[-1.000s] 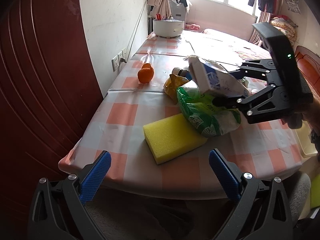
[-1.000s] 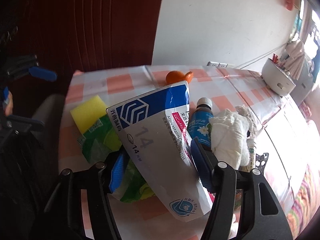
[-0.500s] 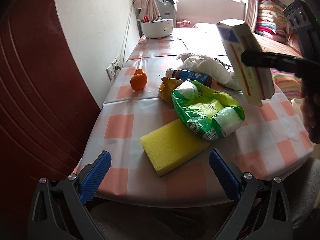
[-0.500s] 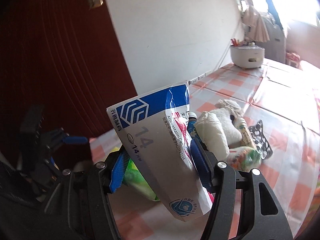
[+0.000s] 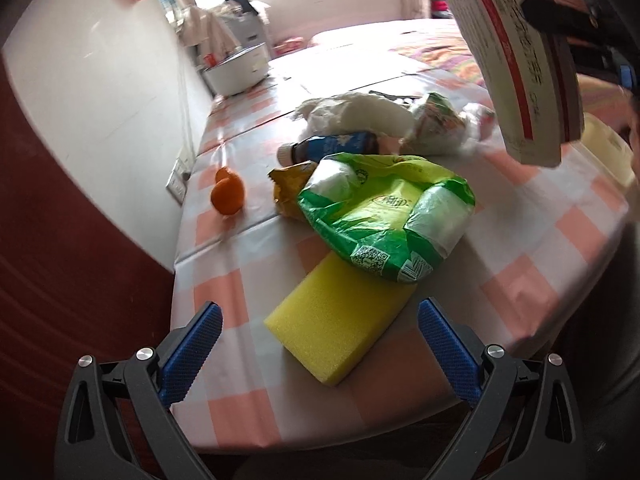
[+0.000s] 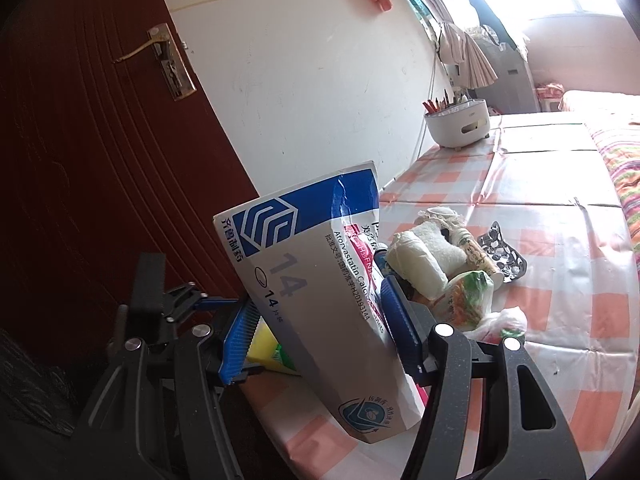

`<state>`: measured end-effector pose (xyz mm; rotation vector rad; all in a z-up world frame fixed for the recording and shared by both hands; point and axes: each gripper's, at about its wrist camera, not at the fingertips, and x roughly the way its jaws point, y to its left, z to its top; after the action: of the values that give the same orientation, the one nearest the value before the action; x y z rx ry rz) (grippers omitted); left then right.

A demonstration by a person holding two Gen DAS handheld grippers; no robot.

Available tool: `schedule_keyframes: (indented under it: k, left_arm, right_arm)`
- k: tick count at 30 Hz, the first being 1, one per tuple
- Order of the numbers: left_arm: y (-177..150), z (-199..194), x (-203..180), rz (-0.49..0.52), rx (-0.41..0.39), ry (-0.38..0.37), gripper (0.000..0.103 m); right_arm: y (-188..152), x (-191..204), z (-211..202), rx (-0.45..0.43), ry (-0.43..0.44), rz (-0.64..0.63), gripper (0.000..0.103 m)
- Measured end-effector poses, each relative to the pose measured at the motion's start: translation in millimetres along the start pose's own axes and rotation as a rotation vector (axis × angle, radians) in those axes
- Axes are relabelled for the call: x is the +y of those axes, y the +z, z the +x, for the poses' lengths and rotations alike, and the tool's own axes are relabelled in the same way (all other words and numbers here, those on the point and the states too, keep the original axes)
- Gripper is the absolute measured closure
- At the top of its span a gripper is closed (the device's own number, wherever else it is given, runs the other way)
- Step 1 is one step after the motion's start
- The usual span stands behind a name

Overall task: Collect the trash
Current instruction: 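Grasp the yellow sponge with the left tool while the right tool lifts the tissue box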

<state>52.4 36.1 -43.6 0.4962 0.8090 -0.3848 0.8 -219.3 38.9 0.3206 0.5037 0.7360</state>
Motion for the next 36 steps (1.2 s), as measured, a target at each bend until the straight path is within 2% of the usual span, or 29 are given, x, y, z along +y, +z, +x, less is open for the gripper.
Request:
schedule_keyframes:
  k: [1, 3, 5, 7, 10, 12, 15, 16, 17, 18, 19, 23, 27, 33, 36]
  left_arm:
    - [1, 3, 3, 0.028, 0.010, -0.045, 0.008]
    - [4, 6, 7, 0.060, 0.023, -0.074, 0.008]
    - [6, 12, 8, 0.139, 0.044, -0.161, 0.008]
    - [9, 21, 9, 0.197, 0.078, -0.191, 0.008]
    - [14, 37, 6, 0.272, 0.148, -0.279, 0.008]
    - [19, 46, 3, 0.299, 0.178, -0.320, 0.008]
    - [23, 52, 1, 0.301, 0.197, -0.341, 0.008]
    - [24, 54, 0, 0.283, 0.202, -0.361, 0.012]
    - [23, 57, 0, 0.268, 0.213, -0.385, 0.029]
    - [21, 58, 1, 0.253, 0.226, -0.384, 0.038]
    - [19, 58, 0, 0.246, 0.223, -0.373, 0.043]
    - [10, 51, 4, 0.210, 0.217, -0.357, 0.048]
    - [8, 27, 3, 0.152, 0.154, -0.342, 0.049]
    - [16, -28, -6, 0.076, -0.016, -0.309, 0.049]
    - [29, -48, -17, 0.038, -0.111, -0.301, 0.049]
  right_arm:
    - [0, 1, -2, -0.009, 0.006, 0.003, 0.044]
    - [-1, 5, -6, -0.022, 0.025, 0.012, 0.044]
    - [-2, 11, -10, -0.036, 0.041, 0.011, 0.044]
    - [-1, 14, -8, -0.043, 0.055, 0.010, 0.044]
    - [-2, 21, -13, -0.049, 0.071, 0.014, 0.044]
    - [-1, 26, -16, -0.053, 0.072, 0.016, 0.044]
    - [-3, 30, -23, -0.060, 0.069, 0.019, 0.043]
    - [-3, 31, -25, -0.065, 0.065, 0.022, 0.043]
    - [-3, 32, -28, -0.074, 0.061, 0.024, 0.043]
    - [-5, 32, -32, -0.082, 0.054, 0.023, 0.043]
    - [-5, 33, -35, -0.089, 0.046, 0.022, 0.043]
    - [-7, 30, -45, -0.111, 0.027, 0.032, 0.043]
    - [-11, 28, -54, -0.125, 0.012, 0.027, 0.043]
    - [-15, 13, -72, -0.165, 0.010, 0.061, 0.043]
    - [-16, 4, -85, -0.198, -0.065, 0.050, 0.043]
